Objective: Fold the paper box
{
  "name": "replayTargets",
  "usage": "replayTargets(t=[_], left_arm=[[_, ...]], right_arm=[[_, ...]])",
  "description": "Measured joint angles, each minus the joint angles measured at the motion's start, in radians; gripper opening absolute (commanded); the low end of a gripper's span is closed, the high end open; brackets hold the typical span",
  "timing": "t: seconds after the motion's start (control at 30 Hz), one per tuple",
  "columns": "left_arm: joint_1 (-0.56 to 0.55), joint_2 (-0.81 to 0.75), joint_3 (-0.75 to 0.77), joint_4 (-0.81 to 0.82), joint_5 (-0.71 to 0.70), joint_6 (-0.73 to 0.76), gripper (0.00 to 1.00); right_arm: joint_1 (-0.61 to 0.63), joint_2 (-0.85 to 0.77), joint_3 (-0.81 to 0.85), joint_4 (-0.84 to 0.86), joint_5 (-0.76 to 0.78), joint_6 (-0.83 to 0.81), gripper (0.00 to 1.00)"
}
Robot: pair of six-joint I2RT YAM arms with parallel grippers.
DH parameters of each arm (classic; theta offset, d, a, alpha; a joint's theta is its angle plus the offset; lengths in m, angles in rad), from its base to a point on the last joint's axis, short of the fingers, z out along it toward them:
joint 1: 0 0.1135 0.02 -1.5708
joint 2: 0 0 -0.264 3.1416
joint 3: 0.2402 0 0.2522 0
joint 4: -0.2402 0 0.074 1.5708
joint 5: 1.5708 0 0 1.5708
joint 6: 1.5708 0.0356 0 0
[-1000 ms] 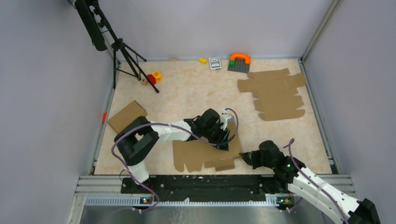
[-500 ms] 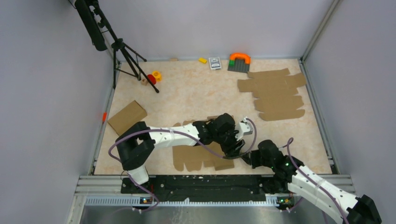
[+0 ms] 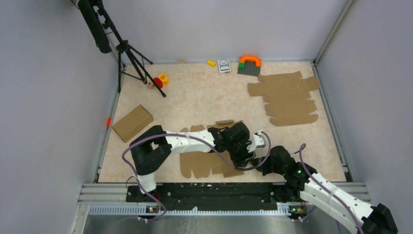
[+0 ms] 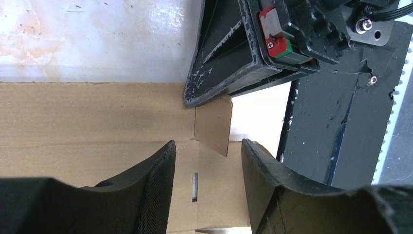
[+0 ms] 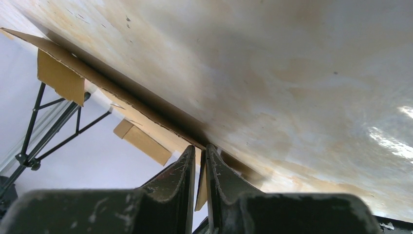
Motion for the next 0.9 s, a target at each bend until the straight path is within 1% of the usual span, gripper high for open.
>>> replayTargets(t=[0.07,0.17,0.23,0.37,0.43,0.53,0.57,0.7,0.83,0.9], left_arm=[[-0.002,0.003,0.0,-0.001,0.0,0.001,0.49],[-0.003,0.003,0.0,-0.002,0.002,0.003,0.39],[-0.003,0.004,0.001,-0.003,0.003,0.006,0.31],[-0.003,0.012,0.007,-0.01,0.006,0.014,0.1],[-0.004,0.017,0.012,-0.015,0.013,0.018,0.02],[-0.006,0.021,0.015,-0.018,0.02,0.024,0.0],[-0.005,0.021,0.016,-0.018,0.021,0.024,0.0],[-0.005,0.021,0.021,-0.019,0.02,0.023,0.0],[0.003,0.026,0.042,-0.02,0.032,0.019,0.0],[0.007,0.03,0.053,-0.019,0.039,0.015,0.0]], right_arm=[[0.0,0.0,0.0,0.001,0.0,0.0,0.12],[0.0,0.0,0.0,0.001,0.0,0.0,0.12],[0.0,0.0,0.0,0.001,0.0,0.0,0.12],[0.0,0.0,0.0,-0.003,0.001,0.0,0.12],[0.0,0.0,0.0,-0.005,0.002,0.002,0.12],[0.0,-0.002,0.0,-0.012,0.001,0.006,0.13],[0.0,-0.003,0.0,-0.015,0.001,0.007,0.16],[0.0,-0.005,0.0,-0.024,0.0,0.011,0.37],[0.0,-0.025,0.003,-0.041,0.003,0.011,0.53],[0.0,-0.048,0.015,-0.078,0.017,0.008,0.61]])
